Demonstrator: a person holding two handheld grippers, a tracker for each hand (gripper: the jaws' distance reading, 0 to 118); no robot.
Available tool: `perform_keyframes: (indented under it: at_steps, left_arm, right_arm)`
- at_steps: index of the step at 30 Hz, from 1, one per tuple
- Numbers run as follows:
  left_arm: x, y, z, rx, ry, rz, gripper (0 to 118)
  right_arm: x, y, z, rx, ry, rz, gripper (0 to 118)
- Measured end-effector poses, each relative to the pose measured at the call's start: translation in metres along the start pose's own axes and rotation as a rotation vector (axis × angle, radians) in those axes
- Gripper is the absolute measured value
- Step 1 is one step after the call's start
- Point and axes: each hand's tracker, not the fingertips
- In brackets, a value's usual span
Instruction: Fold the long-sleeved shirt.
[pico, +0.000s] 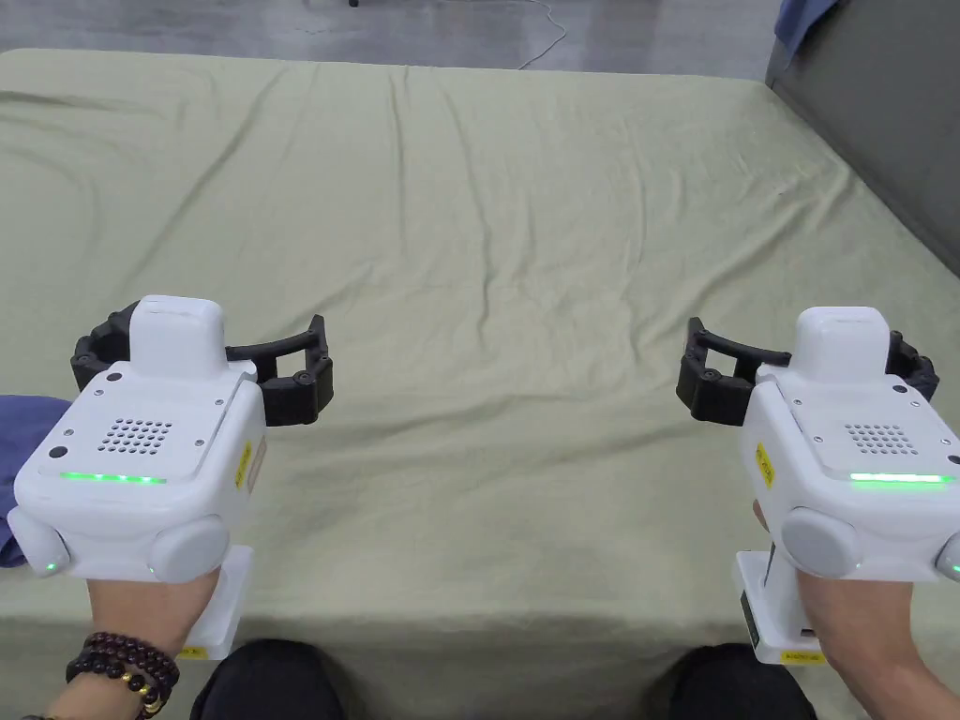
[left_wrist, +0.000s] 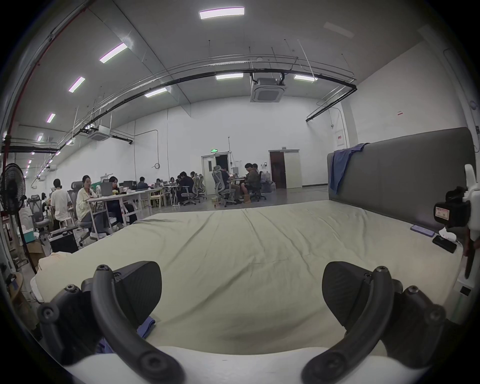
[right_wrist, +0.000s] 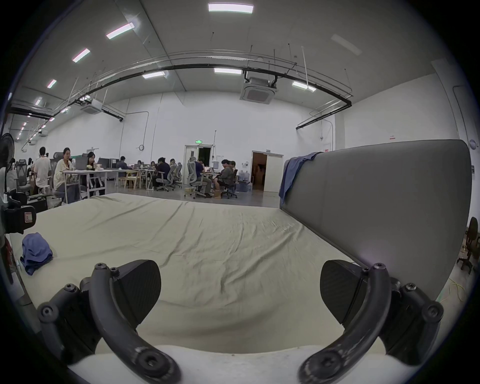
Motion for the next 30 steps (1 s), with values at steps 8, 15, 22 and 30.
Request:
perform_keyframes:
  at_steps: [8, 15, 22, 30]
  left_arm:
    - [0.000, 0.001, 0.001, 0.011, 0.006, 0.011, 118]
    - [0.001, 0.000, 0.000, -0.007, 0.005, -0.001, 118]
    - [0.003, 0.001, 0.001, 0.000, 0.008, -0.022, 118]
    - [0.002, 0.001, 0.000, -0.006, 0.012, -0.023, 118]
  right_arm:
    - [0.000, 0.002, 0.002, 0.007, 0.042, -0.027, 118]
    - [-0.017, 0.030, -0.008, -0.249, 0.012, -0.095, 118]
    - [-0.024, 0.040, -0.002, -0.226, -0.074, -0.074, 118]
    - [-0.023, 0.041, -0.001, -0.207, -0.091, -0.035, 118]
